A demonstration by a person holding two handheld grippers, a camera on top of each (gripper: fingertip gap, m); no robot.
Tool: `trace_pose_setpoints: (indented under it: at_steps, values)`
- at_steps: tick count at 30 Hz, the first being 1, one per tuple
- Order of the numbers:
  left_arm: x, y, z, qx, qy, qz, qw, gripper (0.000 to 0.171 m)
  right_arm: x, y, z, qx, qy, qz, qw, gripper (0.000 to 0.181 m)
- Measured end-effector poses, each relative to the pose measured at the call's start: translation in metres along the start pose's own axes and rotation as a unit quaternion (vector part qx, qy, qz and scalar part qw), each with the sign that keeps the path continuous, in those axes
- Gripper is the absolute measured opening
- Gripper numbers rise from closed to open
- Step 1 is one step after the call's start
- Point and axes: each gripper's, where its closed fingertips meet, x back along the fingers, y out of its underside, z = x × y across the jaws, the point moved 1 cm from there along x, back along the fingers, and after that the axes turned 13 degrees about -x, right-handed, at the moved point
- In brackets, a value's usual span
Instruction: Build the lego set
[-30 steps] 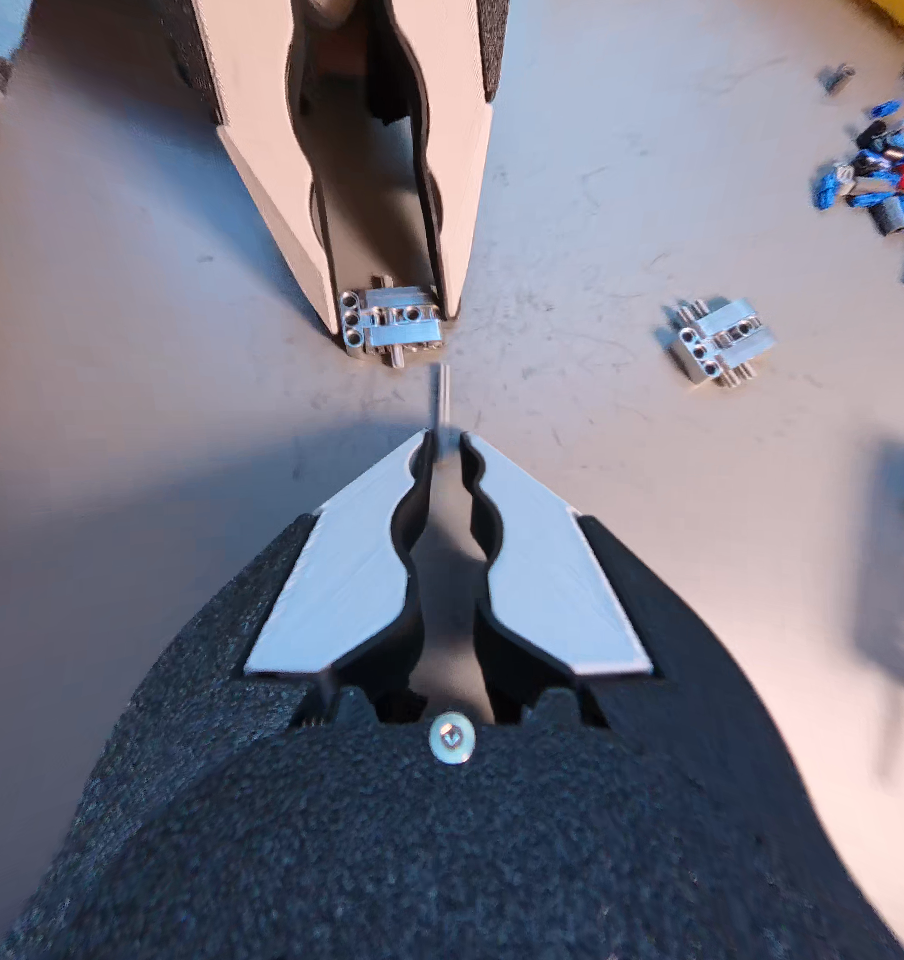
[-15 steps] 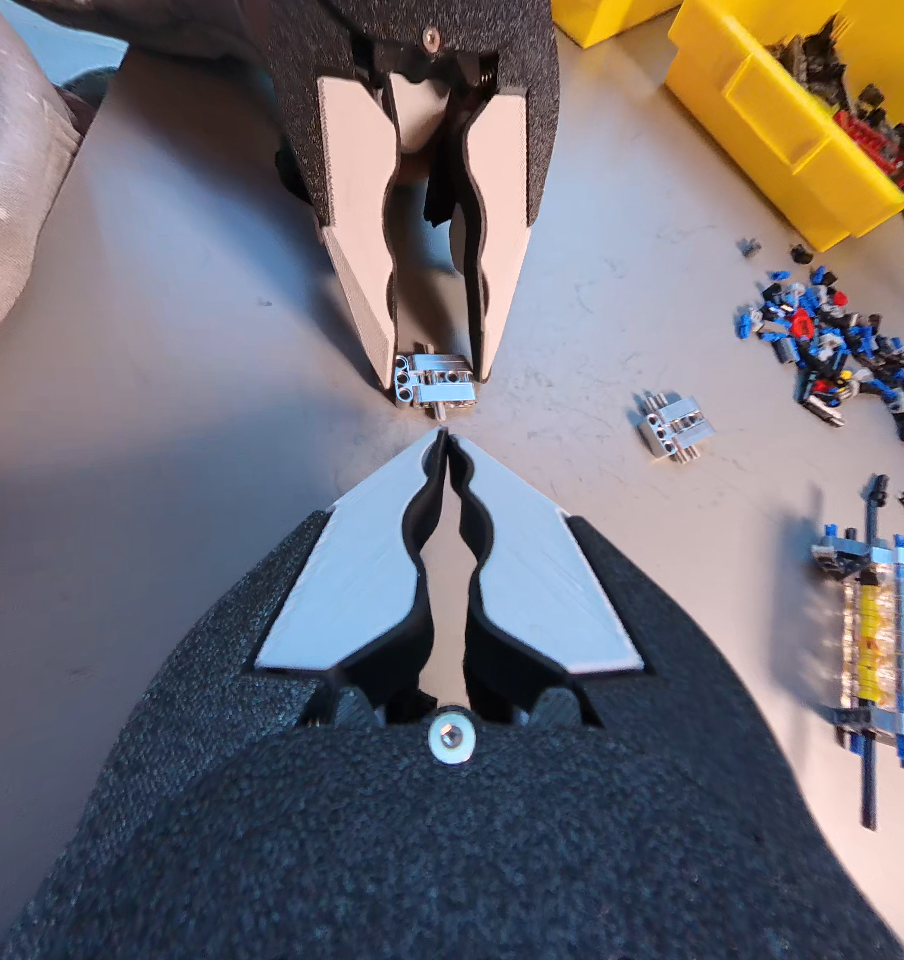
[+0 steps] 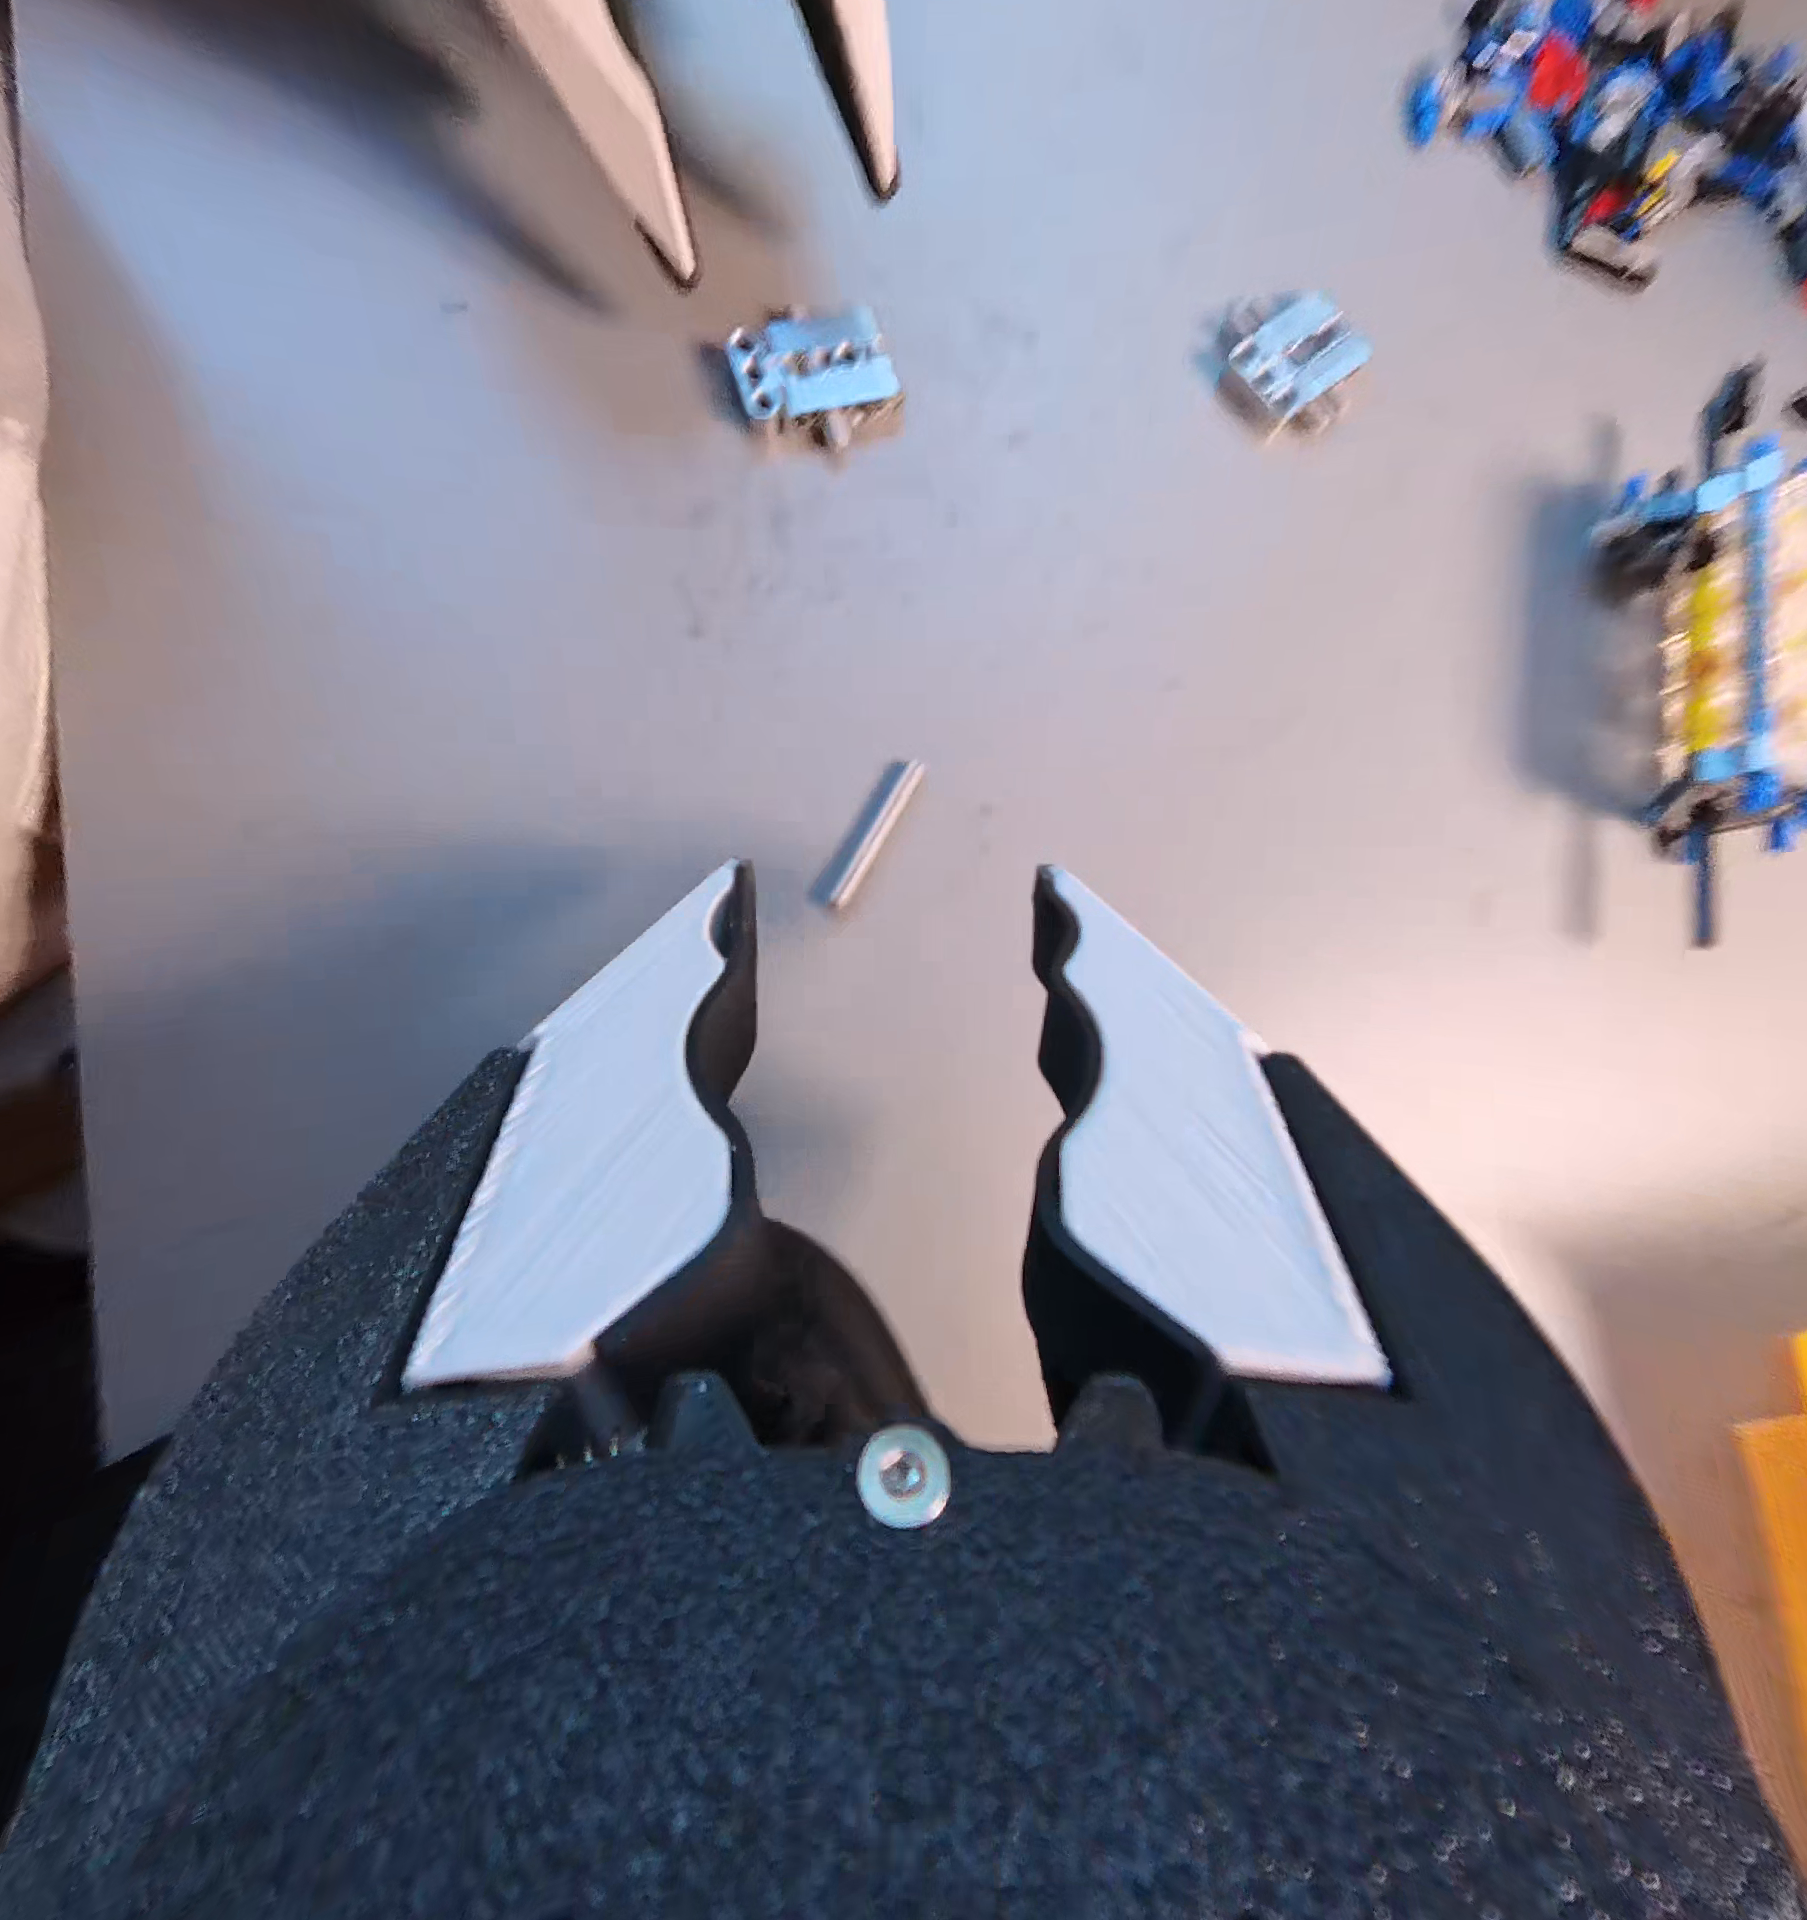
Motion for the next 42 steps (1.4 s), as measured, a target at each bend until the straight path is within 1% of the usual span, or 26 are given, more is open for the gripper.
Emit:
trace_pose_setpoints:
  at_steps: [2, 3, 5, 6, 9, 12, 14, 17, 20, 23, 26, 28, 30, 32, 34, 38, 39, 40, 41, 42]
  values:
    - [-0.003, -0.002, 0.003, 0.001, 0.0, 0.007, 1.0, 0.043, -0.013, 0.013, -0.006, -0.007, 0.007, -0.035, 0.999, 0.047]
    - [-0.006, -0.004, 0.004, -0.001, -0.001, 0.007, 1.0, 0.043, -0.021, 0.018, -0.004, -0.011, 0.022, -0.049, 0.999, 0.04]
    - [-0.01, -0.005, 0.005, -0.009, -0.005, 0.001, 1.0, 0.043, -0.028, 0.01, -0.007, -0.05, 0.006, -0.033, 0.998, 0.012]
    - [-0.01, -0.007, 0.005, -0.013, -0.008, 0.0, 1.0, 0.043, -0.03, 0.011, -0.006, -0.054, 0.009, -0.041, 0.998, 0.004]
    - [-0.006, -0.009, 0.01, -0.016, -0.005, 0.0, 1.0, 0.043, -0.032, 0.01, -0.005, -0.046, 0.014, -0.056, 0.997, 0.002]
    - [-0.001, -0.003, 0.014, -0.01, -0.007, -0.006, 1.0, 0.043, -0.034, 0.002, -0.004, -0.014, 0.033, -0.049, 0.998, 0.002]
    - [0.001, 0.001, 0.016, -0.006, -0.016, -0.012, 1.0, 0.043, -0.034, -0.015, -0.01, 0.01, 0.036, -0.022, 0.999, 0.001]
    - [-0.001, 0.004, 0.02, -0.023, -0.035, -0.034, 0.999, 0.043, -0.039, -0.034, -0.014, 0.045, 0.044, -0.013, 0.998, 0.002]
    - [-0.005, -0.004, 0.026, -0.025, -0.03, -0.022, 0.999, 0.043, -0.048, -0.052, -0.019, 0.066, 0.031, 0.002, 0.997, 0.001]
    - [-0.009, -0.003, 0.024, -0.011, -0.03, -0.024, 0.999, 0.043, -0.056, -0.066, -0.021, 0.088, 0.023, 0.007, 0.996, 0.001]
    - [-0.01, 0.001, 0.021, 0.004, -0.034, -0.027, 0.999, 0.043, -0.065, -0.072, -0.023, 0.087, -0.001, 0.009, 0.996, 0.0]
    - [-0.009, 0.003, 0.02, 0.01, -0.036, -0.028, 0.999, 0.043, -0.07, -0.074, -0.016, 0.085, 0.012, 0.016, 0.996, 0.0]
    - [-0.007, 0.005, 0.017, 0.013, -0.041, -0.027, 0.999, 0.043, -0.068, -0.073, -0.008, 0.08, 0.031, 0.022, 0.996, 0.0]
    - [-0.004, 0.006, 0.015, 0.022, -0.042, -0.023, 0.999, 0.043, -0.052, -0.076, 0.001, 0.064, 0.044, 0.055, 0.995, 0.006]
    - [0.0, 0.004, 0.012, 0.031, -0.044, -0.011, 0.998, 0.043, -0.025, -0.08, 0.012, 0.02, 0.042, 0.108, 0.993, 0.024]
    - [0.008, -0.004, 0.004, 0.053, -0.044, 0.032, 0.997, 0.043, 0.037, -0.078, 0.035, -0.093, 0.022, 0.226, 0.969, 0.045]
    - [0.009, -0.007, 0.001, 0.054, -0.046, 0.042, 0.997, 0.044, 0.047, -0.073, 0.039, -0.114, 0.022, 0.238, 0.964, 0.049]
    - [0.009, -0.008, -0.001, 0.053, -0.049, 0.047, 0.996, 0.045, 0.052, -0.065, 0.043, -0.131, 0.031, 0.232, 0.963, 0.054]
    - [0.009, -0.009, -0.002, 0.05, -0.05, 0.048, 0.996, 0.046, 0.053, -0.053, 0.048, -0.142, 0.047, 0.208, 0.967, 0.057]
    - [0.008, -0.009, -0.002, 0.048, -0.051, 0.046, 0.996, 0.046, 0.049, -0.038, 0.051, -0.147, 0.063, 0.169, 0.972, 0.06]
